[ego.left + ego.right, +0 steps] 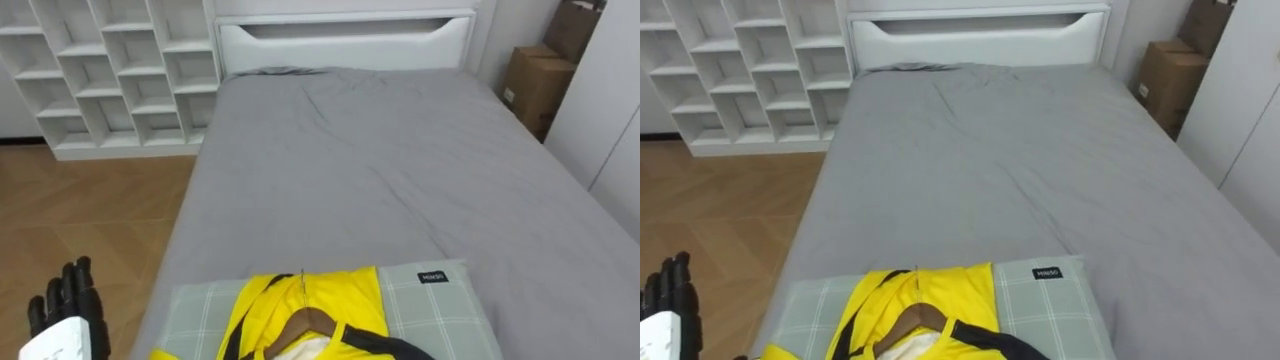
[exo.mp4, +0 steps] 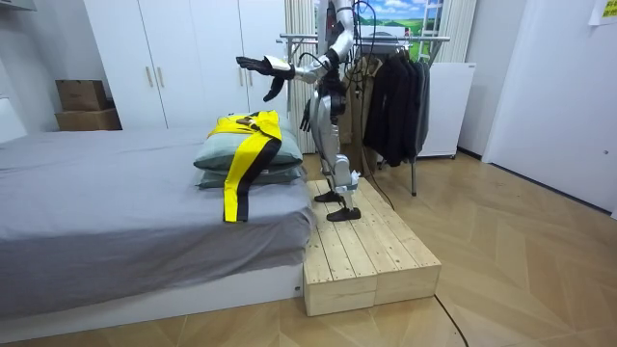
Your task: Hang clothes
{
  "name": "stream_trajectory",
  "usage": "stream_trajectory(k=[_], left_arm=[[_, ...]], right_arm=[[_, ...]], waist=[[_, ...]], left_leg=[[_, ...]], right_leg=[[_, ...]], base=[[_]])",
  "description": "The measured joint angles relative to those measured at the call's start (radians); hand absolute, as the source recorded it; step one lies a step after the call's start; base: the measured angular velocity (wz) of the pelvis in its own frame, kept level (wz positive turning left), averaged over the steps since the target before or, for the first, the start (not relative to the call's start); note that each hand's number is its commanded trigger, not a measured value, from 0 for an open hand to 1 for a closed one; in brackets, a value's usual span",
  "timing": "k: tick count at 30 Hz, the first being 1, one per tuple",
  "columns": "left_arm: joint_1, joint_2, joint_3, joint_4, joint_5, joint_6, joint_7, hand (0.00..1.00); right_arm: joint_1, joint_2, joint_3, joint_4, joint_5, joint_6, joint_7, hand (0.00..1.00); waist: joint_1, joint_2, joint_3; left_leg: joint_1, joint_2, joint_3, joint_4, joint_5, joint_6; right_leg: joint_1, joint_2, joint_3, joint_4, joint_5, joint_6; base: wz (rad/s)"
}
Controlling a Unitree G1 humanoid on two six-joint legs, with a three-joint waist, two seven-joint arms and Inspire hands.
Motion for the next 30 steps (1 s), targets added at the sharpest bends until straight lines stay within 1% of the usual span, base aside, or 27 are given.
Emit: stream_trajectory(k=[5, 8, 10, 12, 14, 18, 20, 23, 30], left_arm=[[-0.003, 0.001, -0.017, 0.000, 0.002, 0.001, -0.005, 0.00], [-0.003, 0.013, -0.039, 0.000, 0.036, 0.004, -0.020, 0.00], [-0.005, 0.024, -0.073, 0.000, 0.038, 0.007, -0.026, 0.00], [-0.012, 0.033, -0.100, 0.002, 0.038, 0.007, -0.035, 0.00], [-0.016, 0.035, -0.113, 0.004, 0.038, 0.008, -0.044, 0.00], [-0.018, 0.037, -0.136, 0.005, 0.041, 0.021, -0.073, 0.00], [-0.023, 0.037, -0.142, 0.004, 0.044, 0.023, -0.089, 0.00], [-0.035, 0.039, -0.171, 0.004, 0.048, 0.030, -0.106, 0.00], [-0.036, 0.041, -0.212, 0.004, 0.117, 0.064, -0.143, 0.00]], right_arm=[[0.000, 0.000, 0.000, 0.010, 0.009, -0.008, 0.007, 0.00], [0.000, 0.000, -0.002, 0.010, 0.008, -0.008, 0.005, 0.00], [-0.004, 0.001, -0.001, 0.008, 0.009, -0.008, 0.001, 0.00], [-0.004, 0.001, -0.001, 0.007, 0.009, -0.008, -0.008, 0.00], [-0.005, 0.002, -0.001, 0.007, 0.009, -0.008, -0.010, 0.00], [-0.012, 0.003, -0.001, 0.006, 0.007, -0.008, -0.020, 0.00], [-0.012, 0.003, 0.000, 0.006, 0.007, -0.007, -0.025, 0.00], [-0.016, 0.002, 0.000, 0.012, 0.007, -0.007, -0.027, 0.00], [-0.016, 0.002, 0.003, 0.012, 0.013, -0.007, -0.026, 0.00]], waist=[[-0.007, -0.001, 0.0002], [-0.019, -0.001, 0.0005], [-0.030, -0.001, 0.0007], [-0.033, -0.001, 0.0008], [-0.038, -0.001, 0.0010], [-0.053, 0.003, 0.0025], [-0.055, 0.004, 0.0025], [-0.056, 0.006, 0.0023], [-0.060, 0.008, 0.0017]], left_leg=[[0.001, 0.000, 0.009, -0.001, 0.000, 0.000], [0.001, 0.000, 0.008, 0.000, 0.000, 0.000], [0.001, 0.000, 0.008, 0.000, 0.000, 0.000], [0.001, 0.000, 0.008, 0.001, 0.000, 0.000], [0.002, 0.000, 0.008, 0.001, 0.000, 0.000], [0.001, 0.000, 0.009, 0.000, 0.000, 0.000], [0.000, 0.000, 0.009, -0.001, 0.000, 0.000], [0.000, 0.000, 0.008, -0.002, 0.000, 0.000], [0.000, 0.001, 0.013, -0.001, 0.000, 0.000]], right_leg=[[0.000, 0.000, 0.003, -0.001, 0.000, 0.000], [0.001, 0.000, 0.002, -0.001, 0.000, 0.000], [0.001, 0.000, 0.002, -0.001, 0.000, 0.000], [0.001, 0.000, 0.003, -0.001, 0.000, 0.000], [0.001, 0.000, 0.003, 0.000, 0.000, 0.000], [0.000, 0.000, 0.003, -0.001, 0.000, 0.000], [0.000, 0.001, 0.003, -0.001, 0.000, 0.000], [-0.001, 0.001, 0.003, -0.001, 0.000, 0.000], [-0.003, 0.001, 0.004, -0.001, 0.000, 0.000]], base=[[-0.01], [0.00], [0.00], [0.00], [0.00], [0.00], [0.00], [0.00], [-0.01]])
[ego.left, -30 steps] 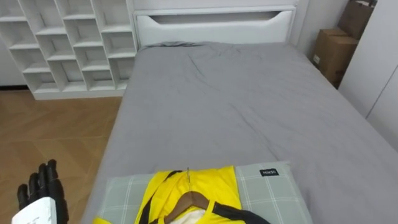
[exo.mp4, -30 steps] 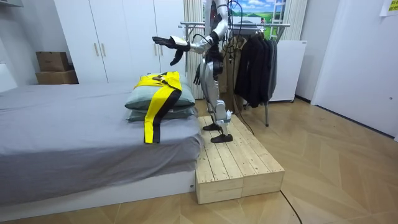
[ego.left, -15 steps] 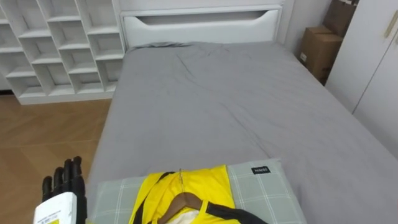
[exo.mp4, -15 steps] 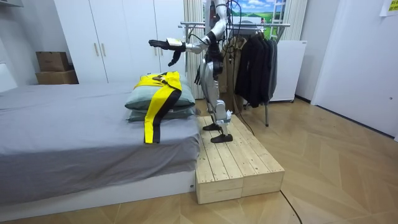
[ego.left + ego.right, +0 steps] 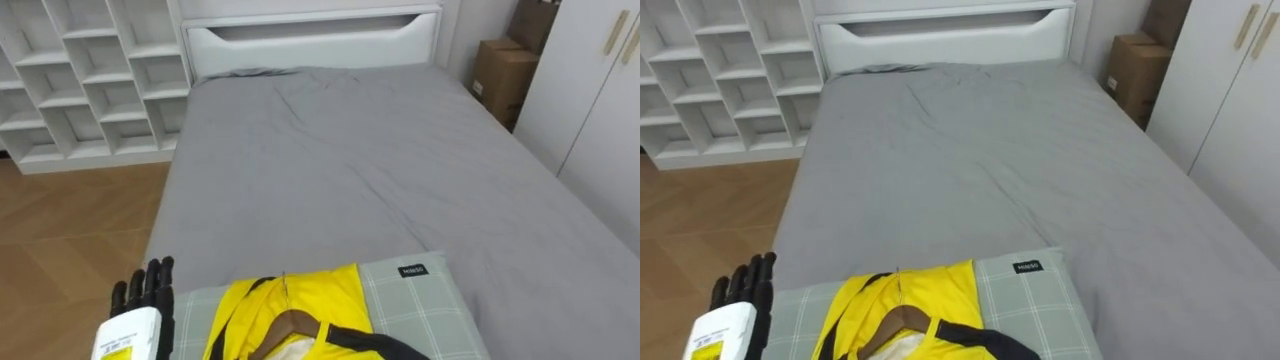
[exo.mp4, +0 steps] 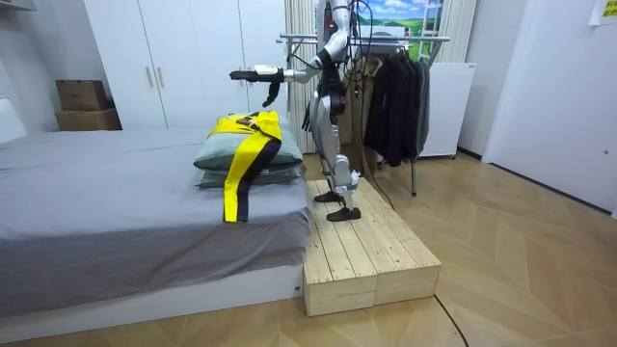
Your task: Hang clothes
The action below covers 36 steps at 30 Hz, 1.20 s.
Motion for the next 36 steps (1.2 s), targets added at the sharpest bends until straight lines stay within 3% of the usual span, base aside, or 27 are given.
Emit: stream_trajectory(k=[6, 9, 24, 29, 31, 36], left_arm=[[-0.047, 0.005, -0.027, -0.005, 0.049, 0.018, -0.014, 0.00], [-0.069, 0.008, -0.038, -0.006, 0.068, 0.017, -0.014, 0.00], [-0.214, 0.014, -0.042, 0.007, 0.029, 0.019, -0.075, 0.00], [-0.270, 0.021, -0.050, 0.047, -0.005, 0.039, -0.107, 0.00], [-0.310, 0.030, -0.061, 0.093, -0.060, 0.063, -0.143, 0.00], [-0.338, 0.029, -0.075, 0.156, -0.090, 0.090, -0.237, 0.00]], right_arm=[[-0.007, -0.008, 0.002, 0.001, 0.028, 0.000, 0.000, 0.00], [-0.008, -0.010, 0.001, 0.002, 0.028, -0.001, 0.000, 0.00], [-0.054, -0.016, 0.019, 0.035, 0.024, 0.001, 0.008, 0.00], [-0.073, -0.028, 0.030, 0.036, 0.020, 0.015, 0.010, 0.00], [-0.084, -0.031, 0.039, 0.036, 0.020, 0.030, 0.010, 0.00], [-0.086, -0.031, 0.040, 0.032, 0.019, 0.036, 0.004, 0.00]], waist=[[-0.017, 0.021, 0.0025], [-0.029, 0.029, -0.0009], [-0.061, 0.029, 0.0017], [-0.076, 0.031, 0.0040], [-0.079, 0.031, 0.0046], [-0.090, 0.027, 0.0083]], left_leg=[[-0.014, 0.000, 0.003, 0.002, 0.000, 0.000], [-0.014, -0.001, 0.006, 0.002, 0.001, 0.000], [-0.054, 0.002, 0.010, 0.004, 0.002, 0.000], [-0.082, 0.000, 0.006, 0.005, 0.006, 0.002], [-0.092, 0.000, 0.000, 0.005, 0.008, 0.001], [-0.088, -0.002, 0.012, 0.016, 0.026, -0.010]], right_leg=[[-0.012, -0.003, 0.000, 0.000, 0.000, 0.000], [-0.014, -0.002, 0.002, 0.000, 0.000, 0.000], [-0.056, -0.003, 0.009, 0.002, 0.001, 0.000], [-0.080, -0.008, 0.008, 0.002, 0.001, 0.000], [-0.093, -0.008, 0.009, 0.002, 0.001, 0.000], [-0.090, -0.022, 0.030, 0.022, 0.001, -0.001]], base=[[0.00], [-0.04], [-0.01], [0.03], [0.00], [0.01]])
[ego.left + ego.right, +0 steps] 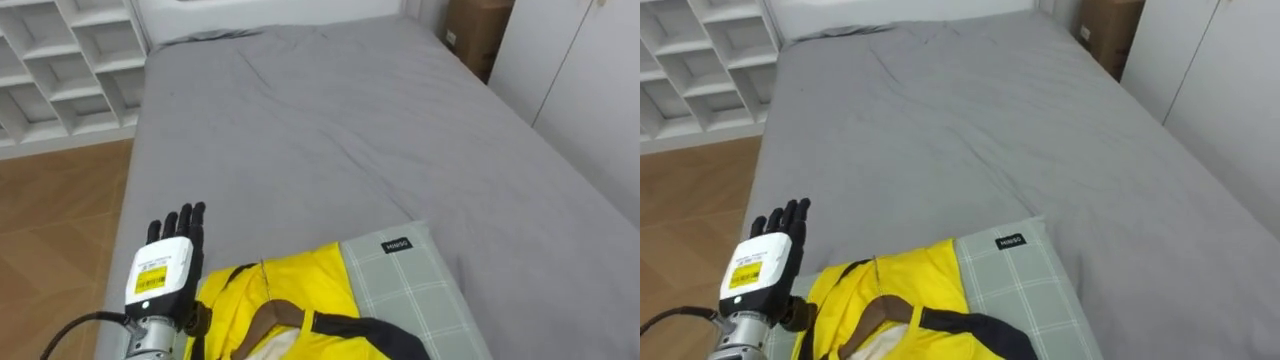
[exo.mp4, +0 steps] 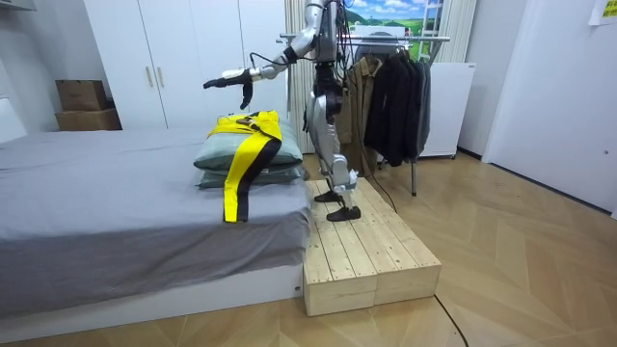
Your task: Hang clothes
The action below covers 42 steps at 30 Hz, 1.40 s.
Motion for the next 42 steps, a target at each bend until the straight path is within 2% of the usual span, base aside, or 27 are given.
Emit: stream_trajectory(k=[2, 3, 4, 5, 6, 7, 8, 9, 10, 11, 12, 13, 17, 18, 24, 30, 32, 37, 42], left_arm=[[-0.013, 0.000, 0.000, 0.013, -0.004, 0.006, -0.026, 0.00], [-0.026, -0.001, -0.004, 0.018, -0.028, 0.005, -0.039, 0.00], [-0.064, -0.007, -0.039, 0.041, -0.044, -0.003, -0.043, 0.00], [-0.083, -0.009, -0.062, 0.045, -0.042, -0.007, -0.054, 0.00], [-0.095, -0.007, -0.092, 0.057, -0.045, -0.014, -0.065, 0.00], [-0.095, -0.006, -0.098, 0.089, -0.072, -0.013, -0.081, 0.00], [-0.095, -0.004, -0.098, 0.110, -0.083, -0.010, -0.087, 0.00], [-0.096, 0.001, -0.096, 0.140, -0.109, 0.000, -0.107, 0.00], [-0.096, 0.003, -0.085, 0.152, -0.117, 0.003, -0.123, 0.00], [-0.096, -0.004, -0.073, 0.159, -0.117, 0.004, -0.126, 0.00], [-0.098, -0.006, -0.057, 0.164, -0.119, 0.001, -0.144, 0.00], [-0.104, -0.005, -0.035, 0.172, -0.132, -0.002, -0.157, 0.00], [-0.142, -0.007, -0.018, 0.234, -0.219, -0.003, -0.217, 0.00], [-0.146, -0.010, -0.018, 0.258, -0.237, -0.001, -0.244, 0.00], [-0.146, -0.038, 0.001, 0.283, -0.260, 0.022, -0.359, 0.00], [-0.146, -0.038, 0.001, 0.315, -0.297, 0.030, -0.424, 0.00], [-0.146, -0.039, 0.000, 0.327, -0.327, 0.047, -0.447, 0.00], [-0.145, -0.046, -0.001, 0.382, -0.390, 0.064, -0.504, 0.00], [-0.145, -0.050, -0.001, 0.393, -0.403, 0.064, -0.536, 0.00]], right_arm=[[-0.005, 0.001, 0.002, 0.000, 0.001, 0.000, -0.005, 0.00], [-0.009, 0.004, 0.010, -0.002, 0.001, 0.000, -0.007, 0.00], [-0.007, -0.003, 0.006, 0.003, 0.003, 0.000, -0.010, 0.00], [-0.006, -0.008, -0.003, 0.007, 0.003, 0.003, -0.013, 0.00], [-0.002, -0.010, -0.015, 0.016, 0.001, 0.010, -0.021, 0.00], [-0.017, -0.009, -0.012, 0.020, -0.003, 0.014, -0.021, 0.00], [-0.026, -0.007, -0.006, 0.024, -0.003, 0.016, -0.019, 0.00], [-0.039, -0.005, 0.002, 0.026, -0.003, 0.016, -0.014, 0.00], [-0.041, -0.005, 0.005, 0.025, -0.004, 0.017, -0.017, 0.00], [-0.040, -0.009, 0.006, 0.024, -0.004, 0.021, -0.021, 0.00], [-0.039, -0.008, 0.007, 0.025, -0.004, 0.032, -0.032, 0.00], [-0.045, -0.005, 0.015, 0.026, -0.001, 0.050, -0.035, 0.00], [-0.044, -0.002, 0.030, 0.027, 0.002, 0.052, -0.032, 0.00], [-0.044, -0.002, 0.041, 0.027, 0.006, 0.052, -0.033, 0.00], [-0.046, -0.002, 0.041, 0.025, 0.019, 0.072, -0.038, 0.00], [-0.050, -0.003, 0.044, 0.024, 0.021, 0.074, -0.037, 0.00], [-0.053, -0.003, 0.044, 0.024, 0.010, 0.074, -0.037, 0.00], [-0.065, -0.005, 0.048, 0.025, 0.001, 0.073, -0.048, 0.00], [-0.069, -0.005, 0.049, 0.025, -0.011, 0.073, -0.053, 0.00]], waist=[[-0.004, -0.005, 0.0033], [-0.008, -0.039, 0.0219], [-0.010, -0.030, 0.0119], [-0.010, -0.019, 0.0074], [0.012, -0.031, 0.0033], [0.043, -0.032, 0.0035], [0.051, -0.032, 0.0040], [0.051, -0.029, 0.0058], [0.049, -0.033, 0.0043], [0.039, -0.022, 0.0028], [0.038, -0.015, -0.0002], [0.040, -0.015, -0.0001], [0.038, -0.018, 0.0020], [0.038, -0.015, 0.0027], [0.041, -0.018, 0.0035], [0.041, -0.014, 0.0009], [0.041, -0.013, 0.0008], [0.041, -0.001, 0.0023], [0.041, 0.002, 0.0024]], left_leg=[[-0.025, -0.005, 0.039, 0.046, 0.000, 0.000], [-0.093, -0.024, 0.083, 0.140, -0.023, -0.012], [-0.178, -0.040, 0.107, 0.063, -0.002, -0.014], [-0.214, -0.037, 0.107, -0.005, 0.060, -0.015], [-0.235, -0.041, 0.163, -0.013, 0.161, 0.039], [-0.232, -0.034, 0.190, 0.002, 0.162, 0.042], [-0.225, -0.031, 0.177, 0.005, 0.162, 0.041], [-0.211, -0.028, 0.126, 0.005, 0.161, 0.041], [-0.202, -0.034, 0.104, 0.005, 0.151, 0.025], [-0.196, -0.032, 0.098, 0.004, 0.141, 0.013], [-0.187, -0.029, 0.107, -0.007, 0.139, 0.012], [-0.175, -0.023, 0.114, -0.015, 0.139, 0.012], [-0.149, -0.015, 0.113, -0.023, 0.128, 0.005], [-0.143, -0.013, 0.113, -0.023, 0.114, 0.003], [-0.151, -0.013, 0.113, -0.009, 0.107, 0.004], [-0.153, -0.012, 0.122, -0.011, 0.107, 0.003], [-0.152, -0.012, 0.123, -0.013, 0.107, 0.003], [-0.138, -0.009, 0.124, -0.013, 0.100, 0.003], [-0.132, -0.009, 0.123, -0.012, 0.098, 0.003]], right_leg=[[0.003, -0.010, 0.036, -0.002, 0.001, -0.001], [0.009, -0.044, 0.092, -0.004, 0.001, -0.002], [-0.010, -0.065, 0.152, -0.001, 0.001, -0.001], [-0.029, -0.065, 0.156, 0.010, -0.005, 0.009], [-0.057, -0.083, 0.167, 0.039, -0.041, 0.045], [-0.070, -0.079, 0.158, 0.043, -0.045, 0.044], [-0.072, -0.072, 0.160, 0.027, -0.044, 0.041], [-0.081, -0.054, 0.160, -0.018, -0.023, 0.023], [-0.105, -0.050, 0.161, -0.044, 0.039, 0.020], [-0.106, -0.046, 0.154, -0.021, 0.031, 0.019], [-0.106, -0.038, 0.150, -0.008, 0.031, 0.018], [-0.102, -0.028, 0.151, -0.005, 0.031, 0.018], [-0.084, -0.011, 0.160, -0.006, 0.032, 0.012], [-0.079, -0.004, 0.163, -0.005, 0.032, 0.011], [-0.093, -0.001, 0.166, -0.003, 0.030, 0.011], [-0.087, -0.002, 0.167, -0.004, 0.029, 0.010], [-0.087, -0.002, 0.165, -0.005, 0.029, 0.009], [-0.074, -0.002, 0.133, -0.005, 0.029, 0.009], [-0.066, -0.002, 0.127, -0.004, 0.028, 0.008]], base=[[0.21], [0.68], [0.91], [0.75], [0.06], [-0.35], [-0.56], [-0.37], [-0.17], [-0.07], [-0.09], [-0.16], [-0.08], [-0.10], [-0.01], [0.00], [0.00], [0.00], [0.00]])
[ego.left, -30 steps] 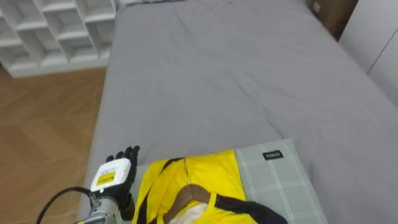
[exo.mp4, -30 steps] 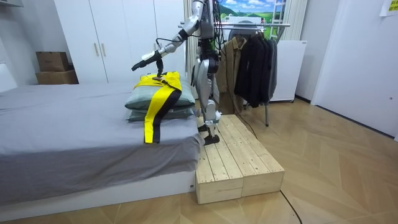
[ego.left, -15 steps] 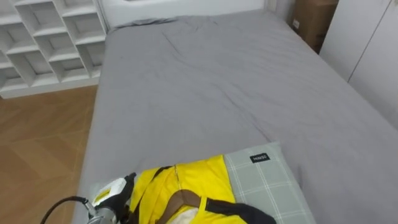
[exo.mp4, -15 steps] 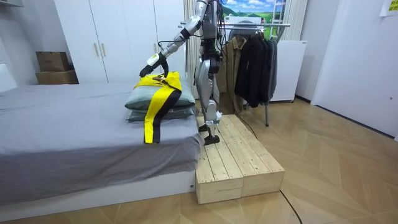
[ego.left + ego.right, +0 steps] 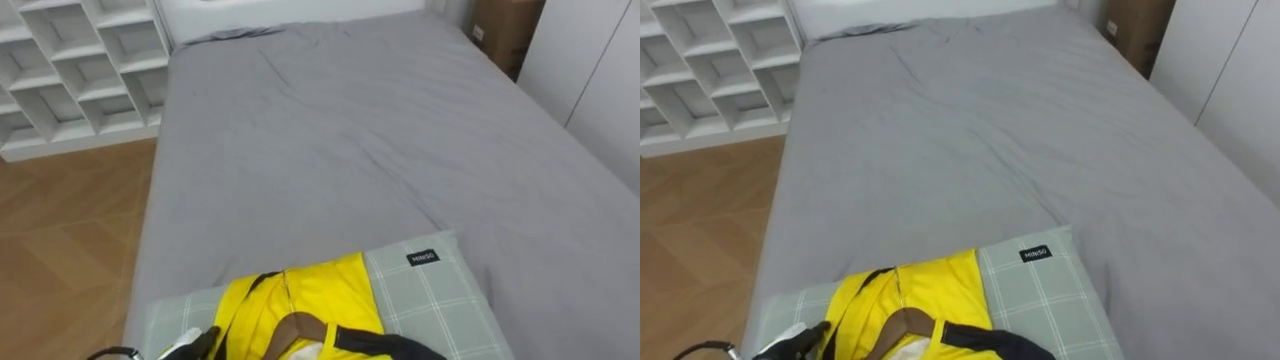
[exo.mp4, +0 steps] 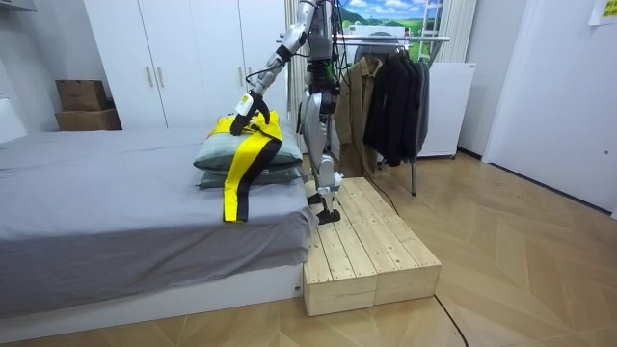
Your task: Hang clothes
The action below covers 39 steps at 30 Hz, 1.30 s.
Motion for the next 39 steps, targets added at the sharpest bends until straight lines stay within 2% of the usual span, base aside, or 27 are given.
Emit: stream_trajectory(k=[6, 13, 18, 23, 29, 31, 39], left_arm=[[0.004, -0.006, 0.000, 0.000, -0.021, 0.000, -0.025, 0.00], [0.004, -0.029, 0.006, -0.008, -0.030, -0.002, -0.034, 0.00], [0.004, -0.030, 0.006, -0.008, -0.029, -0.002, -0.028, 0.00], [0.004, -0.036, 0.006, -0.009, -0.028, -0.001, -0.025, 0.00], [0.012, -0.057, -0.001, -0.036, -0.026, 0.001, -0.024, 0.00], [0.021, -0.066, -0.001, -0.048, -0.021, 0.001, -0.024, 0.00], [0.046, -0.072, -0.003, -0.068, -0.019, 0.001, -0.015, 0.00]], right_arm=[[0.009, 0.000, 0.002, -0.001, 0.001, 0.000, 0.002, 0.00], [0.011, 0.006, 0.009, 0.000, 0.018, -0.001, 0.012, 0.00], [0.008, 0.009, 0.031, 0.000, 0.022, -0.001, 0.014, 0.00], [0.003, 0.011, 0.039, -0.001, 0.023, 0.000, 0.013, 0.00], [0.002, 0.013, 0.053, -0.004, 0.032, 0.001, 0.012, 0.00], [0.002, 0.016, 0.068, -0.004, 0.043, 0.001, 0.009, 0.00], [0.002, 0.029, 0.069, -0.003, 0.056, 0.001, 0.006, 0.00]], waist=[[-0.002, -0.002, 0.0012], [0.002, -0.015, 0.0008], [0.005, -0.027, 0.0001], [0.005, -0.028, -0.0003], [0.008, -0.032, -0.0028], [0.007, -0.038, -0.0065], [0.007, -0.040, -0.0077]], left_leg=[[0.000, 0.000, -0.013, 0.016, -0.003, -0.002], [0.000, -0.002, -0.016, 0.016, -0.003, -0.003], [0.000, -0.001, -0.015, 0.016, -0.003, -0.004], [0.002, -0.001, -0.016, 0.016, -0.006, -0.006], [0.004, -0.001, -0.017, 0.015, -0.006, -0.006], [0.002, -0.001, -0.018, 0.015, -0.005, -0.006], [0.001, -0.002, -0.018, 0.015, -0.006, -0.006]], right_leg=[[0.011, 0.000, -0.010, 0.002, -0.009, -0.003], [0.013, 0.000, -0.009, 0.001, -0.014, -0.004], [0.012, -0.001, -0.011, 0.003, -0.019, -0.005], [0.014, -0.001, -0.016, 0.003, -0.021, -0.006], [0.014, -0.001, -0.018, 0.006, -0.022, -0.006], [0.014, -0.001, -0.021, 0.005, -0.022, -0.006], [0.016, -0.002, -0.022, 0.002, -0.022, -0.006]], base=[[0.05], [0.02], [0.01], [0.01], [0.00], [0.00], [0.00]])
